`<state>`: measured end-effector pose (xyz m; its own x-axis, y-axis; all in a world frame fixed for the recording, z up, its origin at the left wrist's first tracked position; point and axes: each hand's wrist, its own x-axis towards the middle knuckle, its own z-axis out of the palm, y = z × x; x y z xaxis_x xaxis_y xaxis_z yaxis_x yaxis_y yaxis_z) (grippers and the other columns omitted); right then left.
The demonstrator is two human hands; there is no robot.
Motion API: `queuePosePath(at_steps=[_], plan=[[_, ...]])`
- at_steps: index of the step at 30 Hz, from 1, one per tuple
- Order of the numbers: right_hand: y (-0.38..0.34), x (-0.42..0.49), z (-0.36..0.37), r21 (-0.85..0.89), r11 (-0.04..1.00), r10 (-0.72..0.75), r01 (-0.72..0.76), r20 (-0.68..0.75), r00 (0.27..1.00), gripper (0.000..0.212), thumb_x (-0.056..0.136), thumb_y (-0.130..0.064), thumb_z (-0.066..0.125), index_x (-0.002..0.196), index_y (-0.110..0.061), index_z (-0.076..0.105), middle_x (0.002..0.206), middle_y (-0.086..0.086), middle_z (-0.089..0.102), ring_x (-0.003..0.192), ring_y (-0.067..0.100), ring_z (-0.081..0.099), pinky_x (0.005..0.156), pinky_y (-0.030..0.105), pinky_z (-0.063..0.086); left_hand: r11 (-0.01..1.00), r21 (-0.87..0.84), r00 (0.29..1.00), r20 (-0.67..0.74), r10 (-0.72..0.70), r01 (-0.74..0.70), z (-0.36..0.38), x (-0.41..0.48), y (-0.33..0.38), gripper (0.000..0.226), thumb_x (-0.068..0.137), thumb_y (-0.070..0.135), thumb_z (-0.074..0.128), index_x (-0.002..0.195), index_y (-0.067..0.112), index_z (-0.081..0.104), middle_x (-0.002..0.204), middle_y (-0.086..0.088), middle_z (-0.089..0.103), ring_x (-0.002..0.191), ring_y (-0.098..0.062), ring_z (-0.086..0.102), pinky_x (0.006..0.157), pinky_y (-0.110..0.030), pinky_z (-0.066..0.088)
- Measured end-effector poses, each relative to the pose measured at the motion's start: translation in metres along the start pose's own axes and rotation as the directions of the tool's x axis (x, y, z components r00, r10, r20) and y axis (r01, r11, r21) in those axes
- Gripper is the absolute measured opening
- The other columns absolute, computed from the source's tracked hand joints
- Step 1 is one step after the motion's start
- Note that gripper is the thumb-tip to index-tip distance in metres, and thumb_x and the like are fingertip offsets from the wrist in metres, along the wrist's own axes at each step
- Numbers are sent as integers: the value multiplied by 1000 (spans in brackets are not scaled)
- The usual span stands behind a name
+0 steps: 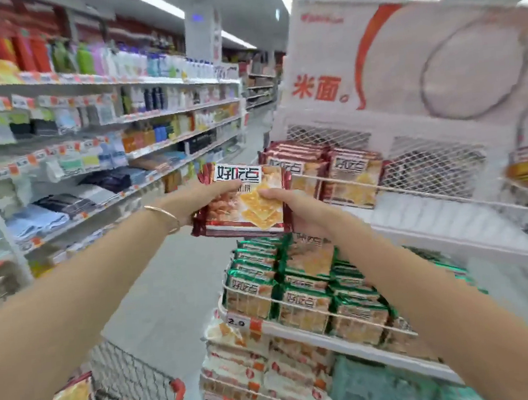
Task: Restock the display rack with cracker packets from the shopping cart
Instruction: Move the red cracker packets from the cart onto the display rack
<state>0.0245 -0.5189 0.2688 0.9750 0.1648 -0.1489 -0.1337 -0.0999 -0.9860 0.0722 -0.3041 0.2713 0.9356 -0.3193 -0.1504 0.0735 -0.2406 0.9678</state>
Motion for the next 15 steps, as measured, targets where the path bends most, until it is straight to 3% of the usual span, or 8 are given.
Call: queuePosePath(at_steps=[2, 3, 6, 7, 12, 15], plan=[[-11, -21, -40, -13, 999, -47, 46, -85, 995, 32, 95, -30, 65, 118, -7, 69, 112, 8, 74, 98, 20, 70, 93, 32, 54, 997, 50, 998, 11, 64, -64, 34, 15, 32, 40, 76, 56, 79, 82, 18, 66, 54, 7, 64, 43, -8, 58, 54, -22, 48], [-16, -30, -58, -12, 997, -73, 72, -130, 989, 34, 95, -30, 65, 119, -6, 69, 114, 10, 73, 98, 21, 69, 92, 32, 54, 993, 79, 996, 24, 84, -86, 50, 23, 47, 47, 73, 60, 79, 85, 17, 68, 59, 6, 67, 46, -9, 60, 58, -23, 50], [-31, -52, -108, 8, 989, -144, 151, -245, 959, 29, 94, -26, 66, 114, -6, 70, 111, 11, 73, 96, 23, 70, 88, 32, 57, 973, 126, 981, 56, 186, -192, 95, 46, 84, 92, 50, 80, 81, 107, 10, 70, 105, -13, 74, 87, -27, 73, 90, -37, 56], [-35, -56, -124, 4, 984, -168, 176, -268, 949, 25, 93, -26, 67, 110, -8, 71, 108, 10, 75, 94, 22, 71, 87, 32, 57, 970, 124, 977, 71, 202, -210, 110, 53, 96, 92, 50, 80, 81, 110, 10, 70, 110, -16, 73, 94, -29, 72, 91, -37, 56], [-50, -61, -196, -11, 958, -272, 287, -347, 898, 23, 92, -20, 68, 113, -11, 68, 112, 13, 74, 97, 25, 72, 86, 37, 60, 914, 171, 929, 35, 367, -368, 173, 81, 145, 42, 81, 53, 77, 92, 14, 65, 78, 6, 72, 68, -4, 63, 64, -17, 46], [-45, -46, -233, -18, 960, -270, 279, -324, 907, 34, 91, -18, 70, 123, -9, 64, 113, 13, 73, 102, 27, 72, 86, 39, 60, 887, 224, 909, -15, 416, -403, 197, 109, 145, 33, 81, 51, 78, 85, 22, 63, 66, 13, 68, 62, -2, 63, 51, -13, 42]])
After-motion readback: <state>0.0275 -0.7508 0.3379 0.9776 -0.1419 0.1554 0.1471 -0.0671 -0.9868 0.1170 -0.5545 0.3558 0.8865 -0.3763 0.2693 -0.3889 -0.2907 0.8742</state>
